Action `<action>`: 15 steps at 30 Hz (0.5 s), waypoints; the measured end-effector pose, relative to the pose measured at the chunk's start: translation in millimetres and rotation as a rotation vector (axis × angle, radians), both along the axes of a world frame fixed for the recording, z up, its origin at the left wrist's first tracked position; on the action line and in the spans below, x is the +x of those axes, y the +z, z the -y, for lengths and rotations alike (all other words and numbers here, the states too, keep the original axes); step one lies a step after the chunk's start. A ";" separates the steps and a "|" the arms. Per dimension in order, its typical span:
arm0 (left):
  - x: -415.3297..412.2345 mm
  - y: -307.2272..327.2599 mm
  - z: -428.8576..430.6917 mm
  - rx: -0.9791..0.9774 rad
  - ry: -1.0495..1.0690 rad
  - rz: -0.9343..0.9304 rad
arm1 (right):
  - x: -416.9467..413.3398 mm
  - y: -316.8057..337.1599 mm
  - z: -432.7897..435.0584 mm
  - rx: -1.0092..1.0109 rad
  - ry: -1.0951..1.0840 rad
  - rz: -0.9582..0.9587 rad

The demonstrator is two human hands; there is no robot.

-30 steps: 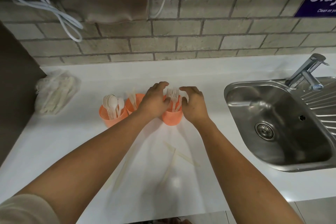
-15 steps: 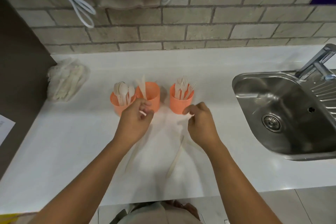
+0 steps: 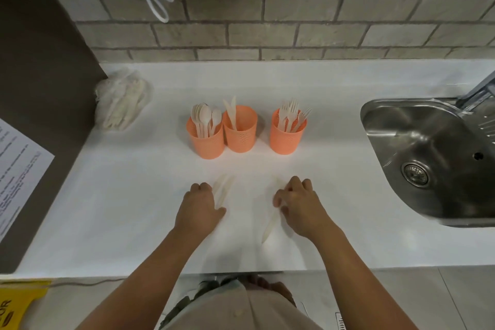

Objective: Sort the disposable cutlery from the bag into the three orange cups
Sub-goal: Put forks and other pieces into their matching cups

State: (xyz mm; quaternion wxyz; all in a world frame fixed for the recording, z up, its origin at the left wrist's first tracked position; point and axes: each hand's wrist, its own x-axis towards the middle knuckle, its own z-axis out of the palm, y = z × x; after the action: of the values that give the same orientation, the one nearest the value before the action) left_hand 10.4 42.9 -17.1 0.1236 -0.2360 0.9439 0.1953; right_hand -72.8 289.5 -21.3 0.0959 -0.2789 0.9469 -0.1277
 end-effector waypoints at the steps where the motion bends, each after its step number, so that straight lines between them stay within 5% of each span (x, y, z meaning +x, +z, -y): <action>1: -1.0 0.3 -0.3 -0.001 -0.010 -0.004 | 0.2 0.8 2.0 0.012 0.005 -0.004; 10: -15.2 5.7 1.2 0.157 0.081 0.022 | -2.4 3.3 22.5 0.125 -0.004 -0.106; 15: -13.9 6.1 0.4 0.111 0.081 0.007 | -1.9 7.1 29.6 -0.167 -0.128 0.018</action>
State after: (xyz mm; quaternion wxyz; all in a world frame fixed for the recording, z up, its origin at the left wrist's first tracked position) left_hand -3.6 42.5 -11.0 0.1318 -0.2676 0.9207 0.2515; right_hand -74.7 259.9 -14.2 0.0722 -0.2239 0.9480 -0.2146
